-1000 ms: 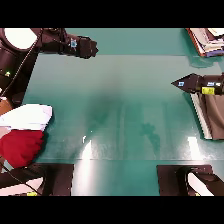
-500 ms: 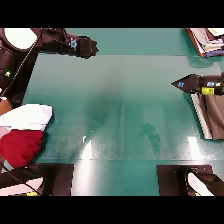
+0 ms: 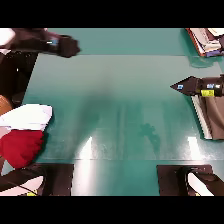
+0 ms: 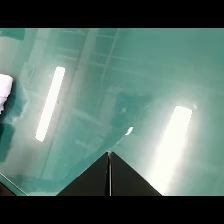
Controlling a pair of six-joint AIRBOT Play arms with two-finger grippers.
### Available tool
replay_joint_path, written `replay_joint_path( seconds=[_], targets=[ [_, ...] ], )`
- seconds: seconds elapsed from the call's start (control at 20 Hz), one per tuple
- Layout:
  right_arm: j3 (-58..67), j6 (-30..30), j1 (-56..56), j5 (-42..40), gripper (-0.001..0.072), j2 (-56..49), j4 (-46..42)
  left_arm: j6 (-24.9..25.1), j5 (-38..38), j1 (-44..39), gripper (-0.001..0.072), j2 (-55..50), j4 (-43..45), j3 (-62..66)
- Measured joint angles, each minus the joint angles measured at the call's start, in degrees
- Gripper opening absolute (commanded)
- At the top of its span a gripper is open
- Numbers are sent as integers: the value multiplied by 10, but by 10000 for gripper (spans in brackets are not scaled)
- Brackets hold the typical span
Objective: Fold the shirts.
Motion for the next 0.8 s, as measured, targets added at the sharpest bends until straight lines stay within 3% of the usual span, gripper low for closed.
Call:
replay_joint_path(
  seconds=[0.25, 0.3, 0.35, 0.4, 0.8],
  targets=[
    [0, 0, 0, 1, 15, 0, 0, -1, -67, 160, 30, 134, 99, -129],
    [0, 0, 0, 1, 15, 0, 0, -1, -76, 188, 253, 151, 112, -158],
    [0, 0, 0, 0, 15, 0, 0, -1, -83, 216, 615, 165, 122, -189],
    [0, 0, 0, 0, 15, 0, 0, -1, -91, 238, 675, 173, 131, -218],
    [0, 0, 0, -5, 15, 0, 0, -45, -19, 304, 671, 173, 167, -444]
  ],
)
